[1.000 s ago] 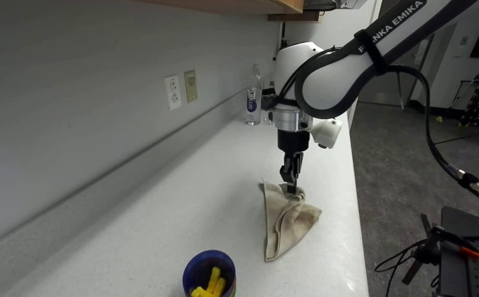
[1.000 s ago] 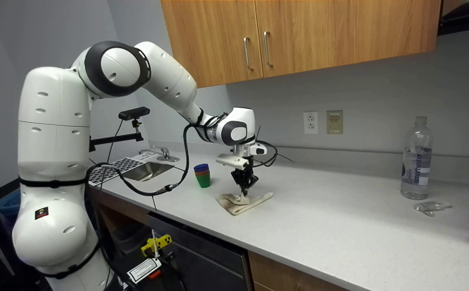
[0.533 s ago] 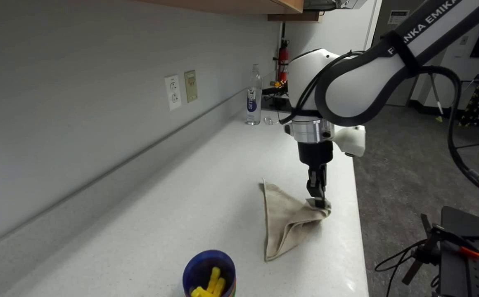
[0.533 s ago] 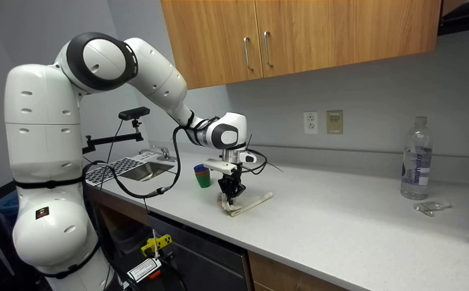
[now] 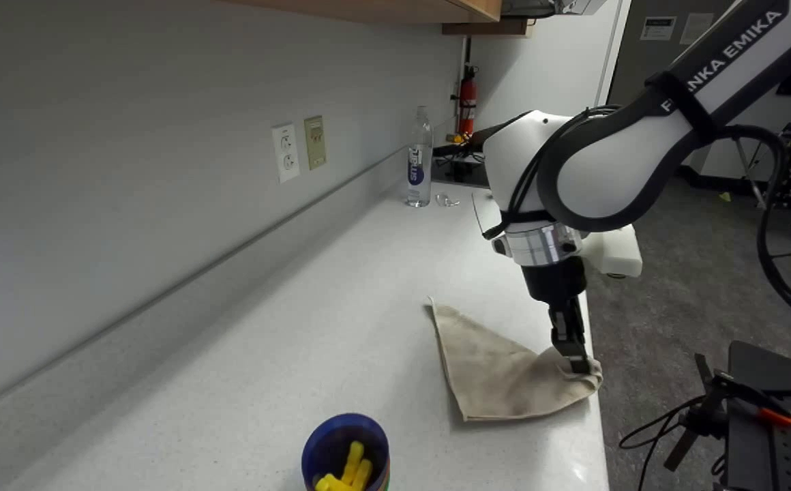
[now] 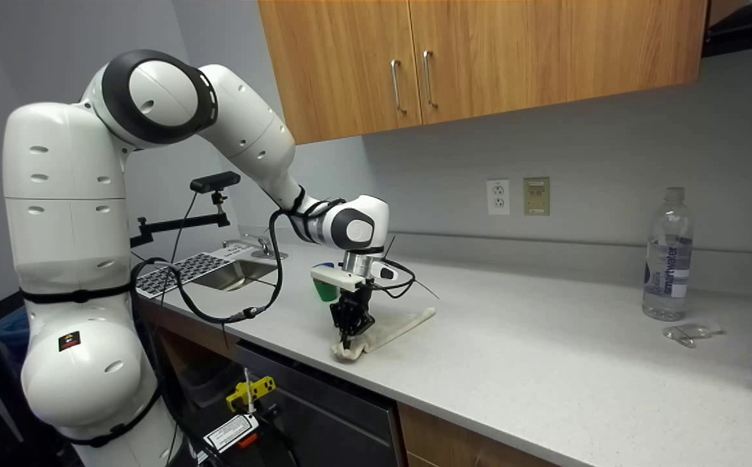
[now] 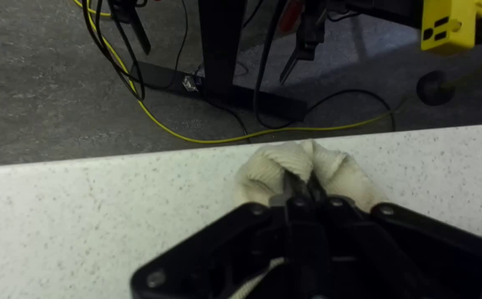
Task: Unfold the cloth
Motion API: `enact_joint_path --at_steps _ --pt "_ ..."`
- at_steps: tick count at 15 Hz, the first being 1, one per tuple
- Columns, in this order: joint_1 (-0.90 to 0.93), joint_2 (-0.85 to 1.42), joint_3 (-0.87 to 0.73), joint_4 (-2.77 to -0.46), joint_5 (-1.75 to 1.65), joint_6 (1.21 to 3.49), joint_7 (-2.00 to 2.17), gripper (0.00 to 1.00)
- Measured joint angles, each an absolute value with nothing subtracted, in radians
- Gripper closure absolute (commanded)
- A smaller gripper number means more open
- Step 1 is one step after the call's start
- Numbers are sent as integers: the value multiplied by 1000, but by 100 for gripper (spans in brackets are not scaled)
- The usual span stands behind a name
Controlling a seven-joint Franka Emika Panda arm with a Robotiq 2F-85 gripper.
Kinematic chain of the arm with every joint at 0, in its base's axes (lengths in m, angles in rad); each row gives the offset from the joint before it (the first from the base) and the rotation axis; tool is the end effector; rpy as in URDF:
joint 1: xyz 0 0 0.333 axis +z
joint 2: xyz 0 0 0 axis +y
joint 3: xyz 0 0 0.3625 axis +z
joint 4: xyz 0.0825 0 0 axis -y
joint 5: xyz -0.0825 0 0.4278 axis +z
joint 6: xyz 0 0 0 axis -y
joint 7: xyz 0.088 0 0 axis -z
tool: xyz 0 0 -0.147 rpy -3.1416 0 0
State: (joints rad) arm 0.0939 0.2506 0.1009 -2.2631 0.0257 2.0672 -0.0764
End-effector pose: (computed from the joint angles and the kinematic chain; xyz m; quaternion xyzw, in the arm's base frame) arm 0.4937 0.1016 0.1961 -0.9671 -0.1246 0.2218 0.0091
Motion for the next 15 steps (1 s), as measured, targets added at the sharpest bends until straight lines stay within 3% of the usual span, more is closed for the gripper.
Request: enact_joint_path --at_steps 5,6,8,15 --pt "94 249 103 -2278 26 2024 -76 99" --pt "94 249 104 -2280 26 2016 -76 73" --pt "94 249 104 -2282 29 1988 -76 65" --pt "94 235 104 -2282 29 1877 -76 12"
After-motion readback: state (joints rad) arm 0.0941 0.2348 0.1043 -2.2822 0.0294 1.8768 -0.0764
